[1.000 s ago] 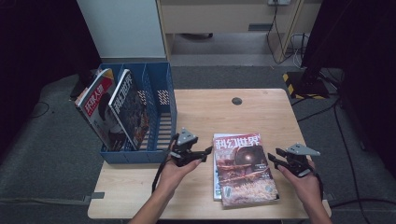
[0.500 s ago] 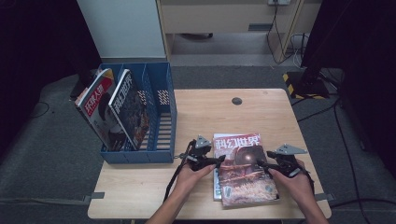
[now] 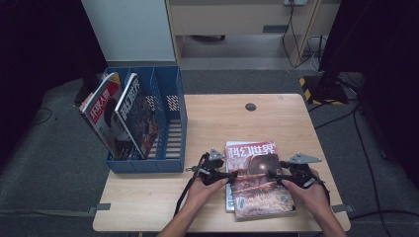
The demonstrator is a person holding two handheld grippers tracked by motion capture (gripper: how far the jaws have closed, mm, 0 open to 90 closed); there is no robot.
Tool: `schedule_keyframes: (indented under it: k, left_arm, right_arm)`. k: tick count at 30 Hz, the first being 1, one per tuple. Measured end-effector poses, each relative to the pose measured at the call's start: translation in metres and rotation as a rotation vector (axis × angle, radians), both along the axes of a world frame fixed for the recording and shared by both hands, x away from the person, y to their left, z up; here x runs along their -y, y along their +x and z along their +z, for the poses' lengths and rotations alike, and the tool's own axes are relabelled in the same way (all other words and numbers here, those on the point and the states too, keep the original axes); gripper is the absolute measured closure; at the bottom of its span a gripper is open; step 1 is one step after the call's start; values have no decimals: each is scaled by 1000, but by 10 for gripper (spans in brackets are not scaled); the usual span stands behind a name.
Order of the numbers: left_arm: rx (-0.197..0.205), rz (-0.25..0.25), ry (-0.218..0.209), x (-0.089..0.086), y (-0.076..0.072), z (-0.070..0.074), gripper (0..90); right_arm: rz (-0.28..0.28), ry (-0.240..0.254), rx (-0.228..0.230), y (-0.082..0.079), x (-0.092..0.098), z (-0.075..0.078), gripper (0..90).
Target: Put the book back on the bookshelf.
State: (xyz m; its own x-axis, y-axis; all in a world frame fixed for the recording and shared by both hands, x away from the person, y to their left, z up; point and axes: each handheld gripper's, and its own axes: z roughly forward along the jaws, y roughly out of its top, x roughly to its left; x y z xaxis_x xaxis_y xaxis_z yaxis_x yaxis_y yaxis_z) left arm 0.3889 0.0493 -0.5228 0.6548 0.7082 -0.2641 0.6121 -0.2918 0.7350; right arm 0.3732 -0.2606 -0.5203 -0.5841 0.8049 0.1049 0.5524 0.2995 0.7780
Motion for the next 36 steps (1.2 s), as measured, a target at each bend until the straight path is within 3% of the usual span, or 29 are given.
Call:
schedule_keyframes:
  k: [5, 8, 13, 19, 25, 31, 36]
  left_arm:
    - [-34, -7, -6, 0, 2, -5, 222]
    - [-35, -2, 4, -1, 1, -4, 199]
    - [-61, -6, -20, -3, 2, -7, 183]
    - [-58, -6, -15, -6, 5, -7, 165]
    - [-108, -8, -68, -9, 7, -7, 254]
    - [-96, -16, -70, -15, 8, -1, 341]
    - [-112, -22, -81, -14, 10, -2, 352]
  right_arm:
    - [21, -5, 16, 0, -5, 0, 327]
    - [43, -13, 30, 0, -9, -1, 334]
    - [65, -18, 40, -1, -11, -1, 345]
    - [85, -16, 41, -2, -14, -1, 350]
    - [103, -18, 47, -2, -17, -1, 357]
    - [120, -23, 54, -3, -17, -1, 375]
    - [132, -25, 62, -4, -19, 0, 396]
